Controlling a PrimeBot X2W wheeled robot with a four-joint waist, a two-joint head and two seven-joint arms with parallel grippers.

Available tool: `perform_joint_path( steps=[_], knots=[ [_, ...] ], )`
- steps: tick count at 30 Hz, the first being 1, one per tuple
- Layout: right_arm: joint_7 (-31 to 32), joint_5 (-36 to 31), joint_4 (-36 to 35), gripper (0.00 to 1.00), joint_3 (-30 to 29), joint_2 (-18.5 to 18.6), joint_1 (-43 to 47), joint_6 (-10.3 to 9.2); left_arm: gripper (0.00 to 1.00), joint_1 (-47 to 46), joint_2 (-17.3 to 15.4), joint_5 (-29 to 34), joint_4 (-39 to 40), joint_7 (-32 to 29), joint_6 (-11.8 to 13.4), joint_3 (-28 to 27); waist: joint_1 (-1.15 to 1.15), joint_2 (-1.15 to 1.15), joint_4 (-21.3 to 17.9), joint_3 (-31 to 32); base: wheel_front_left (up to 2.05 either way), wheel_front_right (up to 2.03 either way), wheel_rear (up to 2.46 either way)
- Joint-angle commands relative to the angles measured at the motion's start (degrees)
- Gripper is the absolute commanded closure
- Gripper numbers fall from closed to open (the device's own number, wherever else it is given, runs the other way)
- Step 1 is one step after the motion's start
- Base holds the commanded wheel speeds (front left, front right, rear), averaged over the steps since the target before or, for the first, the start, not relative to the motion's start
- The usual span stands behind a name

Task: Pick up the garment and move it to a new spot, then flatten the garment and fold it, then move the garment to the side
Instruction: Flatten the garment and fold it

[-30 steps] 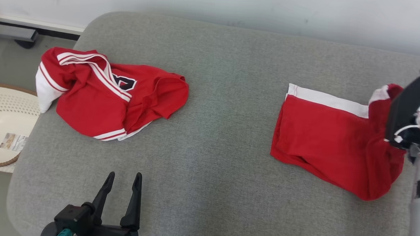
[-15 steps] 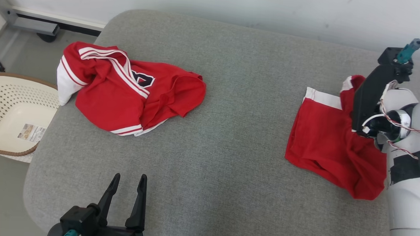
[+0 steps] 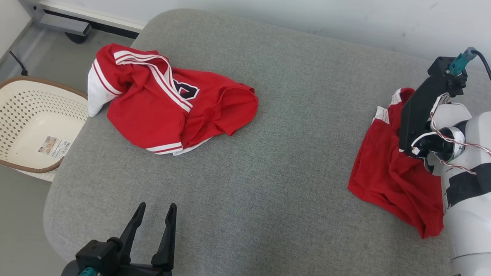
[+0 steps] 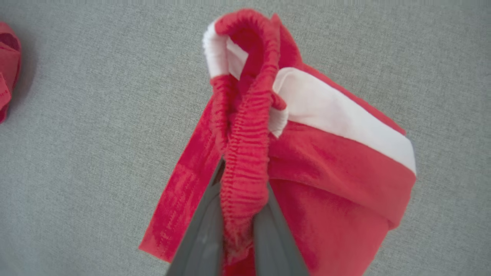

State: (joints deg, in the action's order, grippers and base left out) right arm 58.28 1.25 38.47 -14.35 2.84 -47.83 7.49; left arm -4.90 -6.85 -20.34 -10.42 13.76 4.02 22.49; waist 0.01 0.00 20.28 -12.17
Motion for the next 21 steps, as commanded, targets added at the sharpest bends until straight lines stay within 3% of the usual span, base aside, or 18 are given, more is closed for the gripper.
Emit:
perform_joint_path(
  steps=[1, 2, 3, 15, 21],
  knots=[
    [-0.57, -0.71, 0.27, 0.93, -0.14, 0.13, -0.81, 0.02, 0.0, -0.37, -0.09, -0.76, -0.13, 0.5, -0.05, -0.14, -0.01, 0.0, 0.12, 0.03, 0.0, 0.0, 0.0],
    [-1.09, -0.86, 0.84, 0.24, -0.22, 0.14, -1.03, 0.02, 0.0, -0.35, -0.05, -0.7, -0.22, 0.49, -0.02, -0.12, -0.01, 0.0, 0.17, 0.05, 0.0, 0.0, 0.0],
    [-1.51, -1.1, 1.36, 0.0, -0.31, 0.14, -1.23, 0.02, 0.0, -0.34, -0.01, -0.73, -0.29, 0.57, 0.01, -0.11, -0.01, 0.0, 0.19, 0.08, 0.0, 0.0, 0.0],
    [-5.59, 0.76, 3.78, 0.0, 0.69, 0.14, -4.44, 0.02, 0.0, 0.45, -0.29, -0.88, -0.54, 0.98, 0.35, -0.4, -0.01, 0.0, -1.91, 1.39, 0.0, 0.0, 0.0],
    [-3.95, -3.97, 0.21, 0.0, -4.95, 0.16, -0.42, 0.02, 0.0, 1.28, -0.86, -0.98, -0.12, 1.07, 0.73, -0.55, -0.01, 0.0, -4.58, 2.71, 0.0, 0.0, 0.0]
  ],
)
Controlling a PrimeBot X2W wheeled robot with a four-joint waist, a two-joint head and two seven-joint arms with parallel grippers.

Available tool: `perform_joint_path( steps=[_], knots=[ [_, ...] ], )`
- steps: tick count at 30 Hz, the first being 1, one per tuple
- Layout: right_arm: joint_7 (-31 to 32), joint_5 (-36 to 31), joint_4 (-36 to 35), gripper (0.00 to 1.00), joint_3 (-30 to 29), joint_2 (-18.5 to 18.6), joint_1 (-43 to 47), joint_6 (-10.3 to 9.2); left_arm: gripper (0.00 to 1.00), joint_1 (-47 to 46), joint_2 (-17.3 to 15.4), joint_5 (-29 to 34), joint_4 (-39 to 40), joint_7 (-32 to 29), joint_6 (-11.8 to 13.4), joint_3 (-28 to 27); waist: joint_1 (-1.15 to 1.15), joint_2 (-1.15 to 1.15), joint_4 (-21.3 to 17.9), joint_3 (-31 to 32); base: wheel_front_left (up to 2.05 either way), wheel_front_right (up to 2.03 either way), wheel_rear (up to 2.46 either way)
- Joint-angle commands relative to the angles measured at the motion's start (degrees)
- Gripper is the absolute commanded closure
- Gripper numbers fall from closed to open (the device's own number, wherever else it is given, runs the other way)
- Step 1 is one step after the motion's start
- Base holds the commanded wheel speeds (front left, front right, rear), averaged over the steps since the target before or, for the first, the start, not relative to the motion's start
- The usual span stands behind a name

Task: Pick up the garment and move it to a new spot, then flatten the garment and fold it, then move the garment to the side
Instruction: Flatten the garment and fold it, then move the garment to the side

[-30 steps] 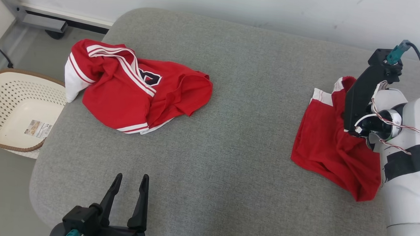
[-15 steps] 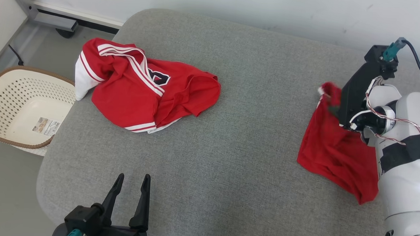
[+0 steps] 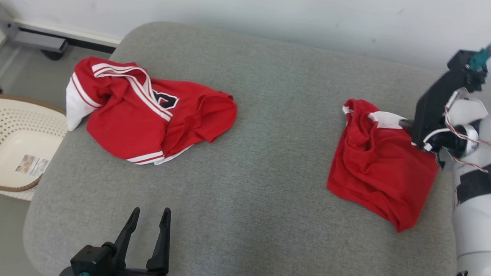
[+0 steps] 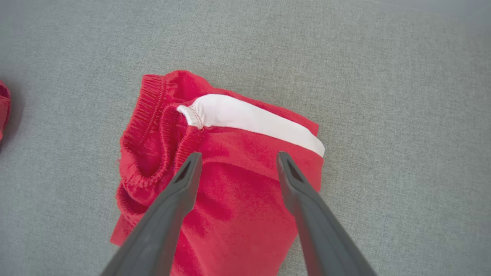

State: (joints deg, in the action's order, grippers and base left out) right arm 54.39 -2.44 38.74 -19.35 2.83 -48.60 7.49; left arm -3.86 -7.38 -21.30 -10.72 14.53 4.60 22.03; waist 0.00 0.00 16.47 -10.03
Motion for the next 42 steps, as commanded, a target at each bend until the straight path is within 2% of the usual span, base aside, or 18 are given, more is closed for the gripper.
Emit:
perform_joint_path(
  steps=[1, 9, 16, 24, 39, 40, 41, 42],
  knots=[
    [-0.09, -0.45, -0.61, 0.0, -0.71, 0.14, 1.03, 0.02, 0.0, 0.24, -0.4, -0.03, 0.25, 0.26, 0.17, -0.06, 0.0, 0.0, -1.23, 0.76, 0.0, 0.0, 0.0],
    [-0.86, 1.2, -4.48, 0.0, -2.93, 0.15, 7.02, 0.02, 0.0, 0.7, -1.24, -0.12, 0.79, -0.26, 0.63, -0.12, 0.0, 0.0, -4.93, 1.91, 0.0, 0.0, 0.0],
    [-2.0, 4.53, -3.53, 0.0, -4.18, 0.13, 9.6, 0.02, 0.0, 0.59, -1.79, -0.19, 1.32, -0.72, 0.81, 0.22, 0.0, 0.0, -6.18, 2.32, 0.0, 0.0, 0.0],
    [-5.27, 8.38, 2.05, 0.0, -4.22, 0.18, 8.6, 0.02, 0.0, -0.01, -2.07, -0.13, 1.81, -1.16, 0.68, 0.81, 0.0, 0.0, -5.51, 1.45, 0.0, 0.0, 0.0],
    [-9.64, 1.05, 15.28, 0.0, -8.8, 0.09, 3.06, 0.02, 0.0, -1.18, -1.37, -0.71, 0.97, -0.78, 0.55, 1.66, 0.0, 0.0, -1.59, 0.03, 0.0, 0.0, 0.0],
    [-9.97, 0.61, 16.01, 0.14, -8.99, 0.09, 2.69, 0.02, 0.0, -1.25, -1.34, -0.71, 0.9, -0.73, 0.57, 1.67, 0.0, 0.0, -1.41, 0.01, 0.0, 0.0, 0.0],
    [-10.23, 0.0, 16.62, 0.58, -8.96, 0.08, 2.33, 0.02, 0.0, -1.27, -1.3, -0.77, 0.84, -0.65, 0.62, 1.64, 0.0, 0.0, -1.25, -0.01, 0.0, 0.0, 0.0],
    [-10.65, -0.58, 17.07, 0.93, -8.82, 0.06, 2.03, 0.02, 0.0, -1.27, -1.3, -0.78, 0.83, -0.57, 0.65, 1.58, 0.0, 0.0, -1.15, -0.03, 0.0, 0.0, 0.0]
  ],
)
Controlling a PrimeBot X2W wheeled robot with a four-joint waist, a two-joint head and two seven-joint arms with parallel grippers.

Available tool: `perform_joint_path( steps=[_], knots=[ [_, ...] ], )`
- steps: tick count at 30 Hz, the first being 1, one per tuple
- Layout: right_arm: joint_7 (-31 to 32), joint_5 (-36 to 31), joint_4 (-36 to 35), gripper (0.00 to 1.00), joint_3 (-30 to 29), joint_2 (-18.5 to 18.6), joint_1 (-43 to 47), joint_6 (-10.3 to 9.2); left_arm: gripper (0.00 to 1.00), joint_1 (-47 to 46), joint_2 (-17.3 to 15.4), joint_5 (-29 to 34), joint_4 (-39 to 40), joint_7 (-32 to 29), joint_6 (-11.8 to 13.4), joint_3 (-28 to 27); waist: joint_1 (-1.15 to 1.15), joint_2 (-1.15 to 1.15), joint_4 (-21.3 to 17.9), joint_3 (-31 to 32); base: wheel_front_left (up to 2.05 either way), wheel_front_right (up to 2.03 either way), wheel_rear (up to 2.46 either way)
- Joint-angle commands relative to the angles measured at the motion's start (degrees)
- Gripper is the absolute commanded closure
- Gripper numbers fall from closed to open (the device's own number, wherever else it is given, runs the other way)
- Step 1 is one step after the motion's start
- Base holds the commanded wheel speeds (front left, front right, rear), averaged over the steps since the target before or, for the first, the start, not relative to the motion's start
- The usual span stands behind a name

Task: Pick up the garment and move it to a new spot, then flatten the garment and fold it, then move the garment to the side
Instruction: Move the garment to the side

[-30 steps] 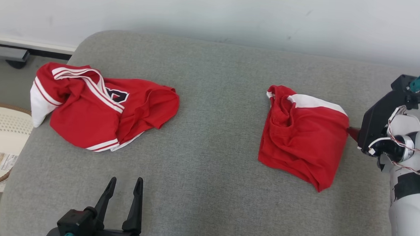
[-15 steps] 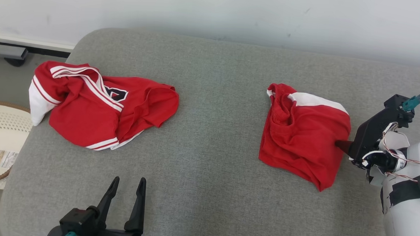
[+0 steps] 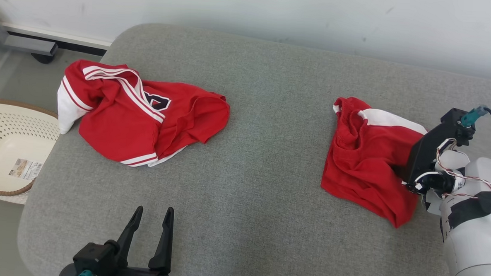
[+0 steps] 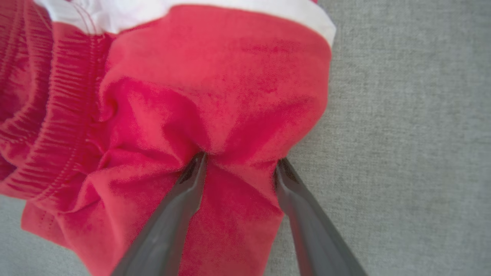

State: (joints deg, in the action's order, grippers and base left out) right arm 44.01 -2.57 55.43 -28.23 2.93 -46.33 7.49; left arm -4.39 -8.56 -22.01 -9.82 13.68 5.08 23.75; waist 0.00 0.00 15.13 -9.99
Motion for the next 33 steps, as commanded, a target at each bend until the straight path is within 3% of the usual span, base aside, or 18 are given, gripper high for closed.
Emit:
perform_joint_path(
  steps=[1, 7, 16, 24, 33],
  knots=[
    [-0.58, -0.99, 0.86, 1.0, 0.18, -0.03, -0.6, 0.02, 0.0, -0.74, -0.14, -0.09, -0.11, 0.34, 0.17, -0.17, 0.0, 0.0, 0.29, -0.1, 0.0, 0.0, 0.0],
    [-2.73, -2.72, 0.87, 1.0, 1.71, 0.08, -1.74, 0.02, 0.0, -0.47, -0.21, -0.36, -0.19, 0.66, 0.42, -0.5, 0.0, 0.0, -0.17, -0.1, 0.0, 0.0, 0.0],
    [-1.12, -1.82, -2.94, 1.0, 10.13, 0.55, 0.49, 0.01, 0.0, -0.74, -0.57, -0.42, 0.14, 0.87, 0.81, -0.68, 0.0, 0.0, -2.83, -0.45, 0.0, 0.0, 0.0],
    [2.54, 4.81, -8.48, 1.0, 20.83, 5.81, 4.31, 0.01, 0.0, -0.95, -1.16, -0.47, 0.46, 0.87, 0.93, -0.8, 0.0, 0.0, -4.85, -0.94, 0.0, 0.0, 0.0],
    [6.69, 15.99, -18.55, 1.0, 34.14, 17.87, 10.17, 0.0, 0.0, -1.74, -1.89, -0.48, 0.82, 0.48, 0.98, -0.56, 0.0, 0.0, -6.96, -1.89, 0.0, 0.0, 0.0]
  ],
)
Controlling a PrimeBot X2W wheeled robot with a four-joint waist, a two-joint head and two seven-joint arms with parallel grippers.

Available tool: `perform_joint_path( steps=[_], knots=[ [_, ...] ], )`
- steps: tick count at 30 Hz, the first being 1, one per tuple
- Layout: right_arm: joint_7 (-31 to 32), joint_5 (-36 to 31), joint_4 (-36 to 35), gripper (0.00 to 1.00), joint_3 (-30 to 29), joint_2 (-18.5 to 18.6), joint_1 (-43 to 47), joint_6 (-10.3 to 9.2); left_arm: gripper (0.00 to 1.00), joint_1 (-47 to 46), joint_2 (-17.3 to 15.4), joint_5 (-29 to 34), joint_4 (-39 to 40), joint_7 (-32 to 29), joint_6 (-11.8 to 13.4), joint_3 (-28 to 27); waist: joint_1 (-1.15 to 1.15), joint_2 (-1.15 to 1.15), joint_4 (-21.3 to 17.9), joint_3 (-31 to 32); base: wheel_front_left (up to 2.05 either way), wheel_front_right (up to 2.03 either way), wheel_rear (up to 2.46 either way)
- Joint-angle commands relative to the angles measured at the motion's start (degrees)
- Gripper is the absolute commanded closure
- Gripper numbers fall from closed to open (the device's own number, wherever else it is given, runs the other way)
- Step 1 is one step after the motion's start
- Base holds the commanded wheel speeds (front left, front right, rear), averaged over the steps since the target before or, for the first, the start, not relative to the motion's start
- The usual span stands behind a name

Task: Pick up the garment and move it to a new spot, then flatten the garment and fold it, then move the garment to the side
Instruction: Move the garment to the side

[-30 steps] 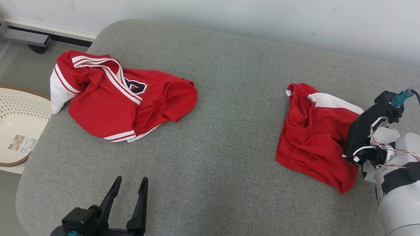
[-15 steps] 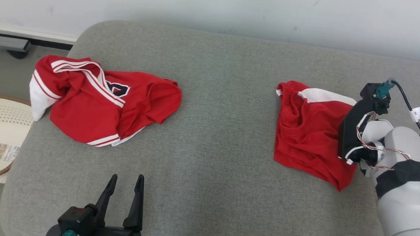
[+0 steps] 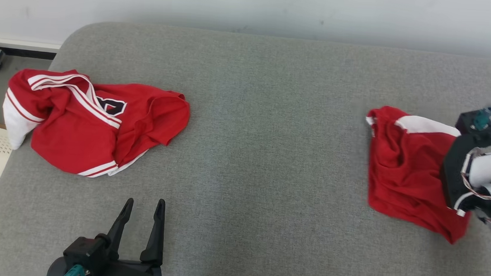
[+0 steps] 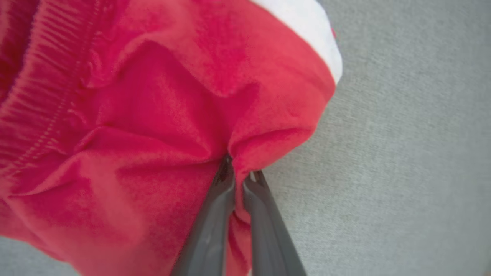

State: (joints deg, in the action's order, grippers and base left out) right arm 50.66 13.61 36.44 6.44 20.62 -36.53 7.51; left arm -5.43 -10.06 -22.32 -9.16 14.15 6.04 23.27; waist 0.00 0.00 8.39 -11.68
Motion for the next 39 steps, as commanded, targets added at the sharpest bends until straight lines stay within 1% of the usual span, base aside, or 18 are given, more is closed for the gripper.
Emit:
perform_joint_path(
  steps=[1, 7, 9, 12, 13, 16, 21, 26, 31, 37, 39],
  knots=[
    [0.29, 1.08, -0.68, 1.0, 0.69, 1.6, 0.95, -0.02, 0.0, -0.74, -0.42, -0.17, 0.22, -0.02, 0.08, -0.07, 0.0, 0.0, -0.38, -0.3, 0.0, 0.0, 0.0],
    [-0.96, 6.04, -5.38, 1.0, 7.39, 10.52, 3.65, -0.02, 0.0, -0.98, -1.04, -0.04, 0.64, -0.24, 0.16, 0.16, 0.0, 0.0, -1.16, -0.92, 0.0, 0.0, 0.0],
    [-2.66, 6.96, -5.99, 1.0, 9.0, 13.67, 3.62, -0.02, 0.0, -1.04, -1.31, 0.01, 0.87, -0.38, 0.11, 0.24, 0.0, 0.0, -1.23, -1.22, 0.0, 0.0, 0.0],
    [-5.77, 7.27, -5.61, 1.0, 10.39, 16.58, 4.41, -0.02, 0.0, -0.9, -1.81, 0.18, 1.25, -0.71, 0.11, 0.36, 0.0, 0.0, -1.2, -1.76, 0.0, 0.0, 0.0],
    [-8.2, 7.24, -4.9, 1.0, 10.64, 18.62, 4.26, -0.02, 0.0, -0.96, -2.1, 0.28, 1.67, -0.82, 0.17, 0.37, 0.0, 0.0, -1.08, -2.33, 0.0, 0.0, 0.0],
    [-11.39, 6.9, -3.14, 1.0, 10.42, 20.7, 4.27, -0.02, 0.0, -0.99, -2.62, 0.6, 2.27, -1.18, 0.39, 0.43, 0.0, 0.0, -0.73, -3.14, 0.0, 0.0, 0.0],
    [-17.36, 5.76, -0.88, 1.0, 11.79, 25.11, 4.05, -0.02, 0.0, -0.83, -3.47, 0.87, 3.49, -1.78, 0.87, 0.3, 0.0, 0.0, -0.23, -4.54, 0.0, 0.0, 0.0],
    [-21.96, 5.51, 2.52, 1.0, 10.76, 27.09, 3.63, -0.02, 0.0, -1.04, -4.27, 0.82, 4.75, -2.17, 1.22, 0.0, 0.0, 0.0, 0.18, -5.61, 0.0, 0.0, 0.0],
    [-27.75, 2.43, 4.59, 1.0, 10.3, 29.89, 3.51, -0.04, 0.0, -1.32, -4.7, 0.94, 5.59, -2.69, 1.47, 0.24, 0.0, 0.0, 0.6, -6.31, 0.0, 0.0, 0.0],
    [-30.63, 0.62, 8.09, 1.0, 7.26, 29.59, 3.41, -0.04, 0.0, -1.45, -5.09, 0.83, 6.15, -2.88, 1.79, 0.06, 0.0, 0.0, 0.59, -6.7, 0.0, 0.0, 0.0],
    [-31.93, -0.26, 8.88, 0.44, 6.21, 28.8, 3.22, -0.04, 0.0, -1.47, -5.26, 0.81, 6.29, -2.99, 1.97, 0.02, 0.0, 0.0, 0.47, -6.77, 0.0, 0.0, 0.0]
  ],
)
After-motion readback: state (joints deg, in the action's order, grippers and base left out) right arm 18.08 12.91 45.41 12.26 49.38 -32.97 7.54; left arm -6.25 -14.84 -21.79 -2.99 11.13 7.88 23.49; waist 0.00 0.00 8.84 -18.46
